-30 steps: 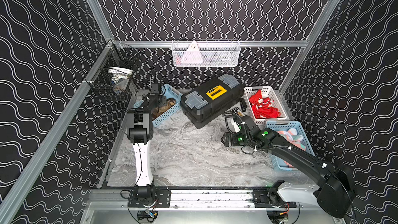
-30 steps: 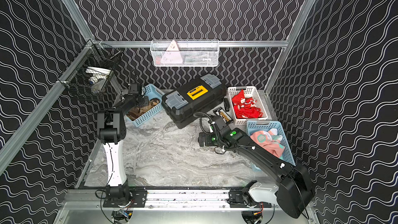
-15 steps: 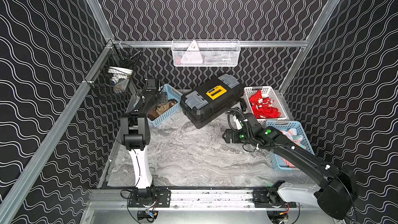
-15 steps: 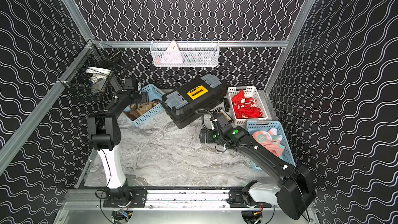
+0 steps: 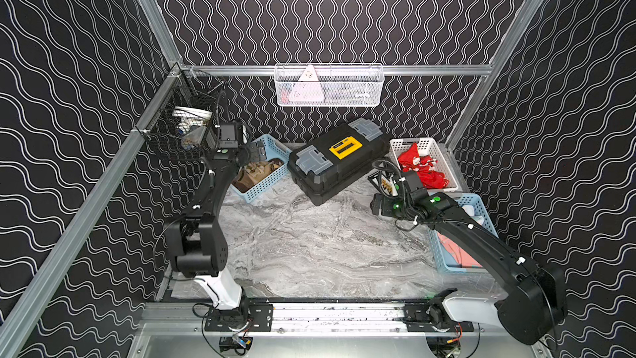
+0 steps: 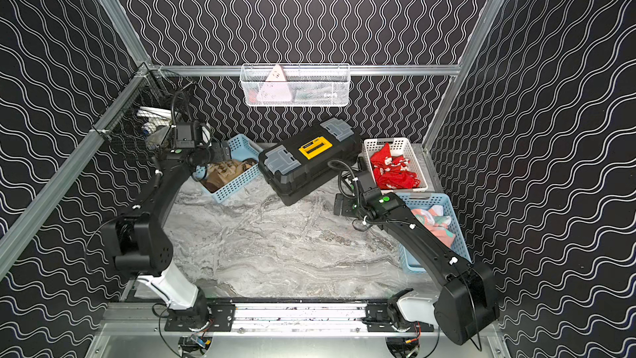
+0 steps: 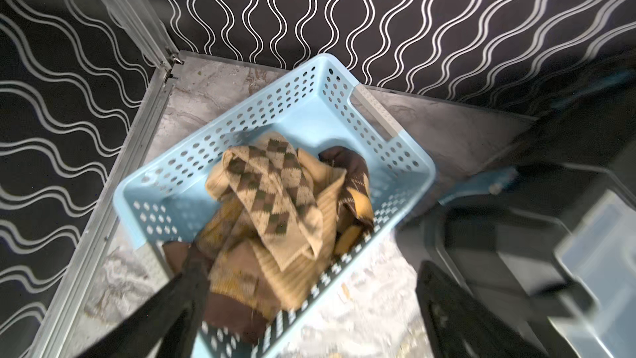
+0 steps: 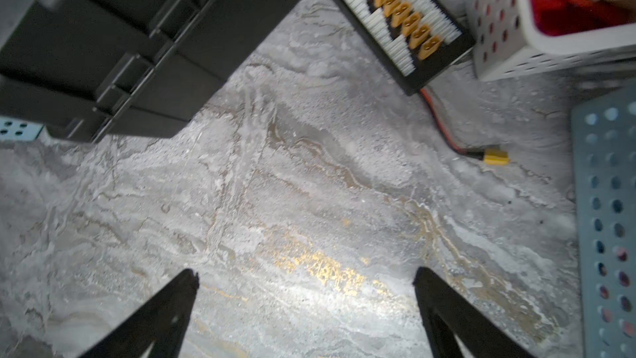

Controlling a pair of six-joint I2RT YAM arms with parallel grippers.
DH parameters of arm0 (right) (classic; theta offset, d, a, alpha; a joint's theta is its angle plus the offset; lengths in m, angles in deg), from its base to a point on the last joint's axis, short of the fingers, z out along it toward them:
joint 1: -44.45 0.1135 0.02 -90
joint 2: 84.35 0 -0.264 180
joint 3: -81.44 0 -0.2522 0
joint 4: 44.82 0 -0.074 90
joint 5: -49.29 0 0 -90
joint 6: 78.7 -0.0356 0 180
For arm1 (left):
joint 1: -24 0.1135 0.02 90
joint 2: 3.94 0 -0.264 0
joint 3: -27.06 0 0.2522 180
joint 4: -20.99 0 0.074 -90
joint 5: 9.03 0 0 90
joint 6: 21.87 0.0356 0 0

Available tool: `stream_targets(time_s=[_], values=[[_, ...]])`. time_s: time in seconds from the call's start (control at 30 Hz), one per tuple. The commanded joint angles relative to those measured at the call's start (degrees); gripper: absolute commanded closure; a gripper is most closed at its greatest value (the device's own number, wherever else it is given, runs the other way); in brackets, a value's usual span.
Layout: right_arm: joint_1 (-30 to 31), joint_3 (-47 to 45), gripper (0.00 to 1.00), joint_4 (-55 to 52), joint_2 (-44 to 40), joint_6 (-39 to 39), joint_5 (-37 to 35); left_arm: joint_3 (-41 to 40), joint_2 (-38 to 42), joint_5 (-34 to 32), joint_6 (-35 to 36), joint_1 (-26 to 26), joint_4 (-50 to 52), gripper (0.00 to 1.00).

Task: Sort the socks into the basket by color
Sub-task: Place the sock in the bin.

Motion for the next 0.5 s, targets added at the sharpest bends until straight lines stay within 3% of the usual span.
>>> stream_targets(time_s=[0.0,0.13,0.3,0.47], values=[[-3.1,-0.9,0.0,6.6,0.3,2.1,1.8,-5.3,5.5,-0.9,-1.5,-1.8,-2.6,0.01],[-5.9,-3.0,0.0,14.2,0.9,7.1,3.0,-13.9,12.5,-6.3,-1.3,-5.0,-6.0,0.01],[-6.8,-10.9,0.0,28.9,-1.1,13.6,-0.8,-25.8,19.5,-6.7,-0.7,-5.6,-13.5,0.01],[-9.2,-11.1,0.0,30.3,2.1,15.7,-2.4,-35.6,22.2,-8.6,3.0,-6.2,-19.8,0.01]])
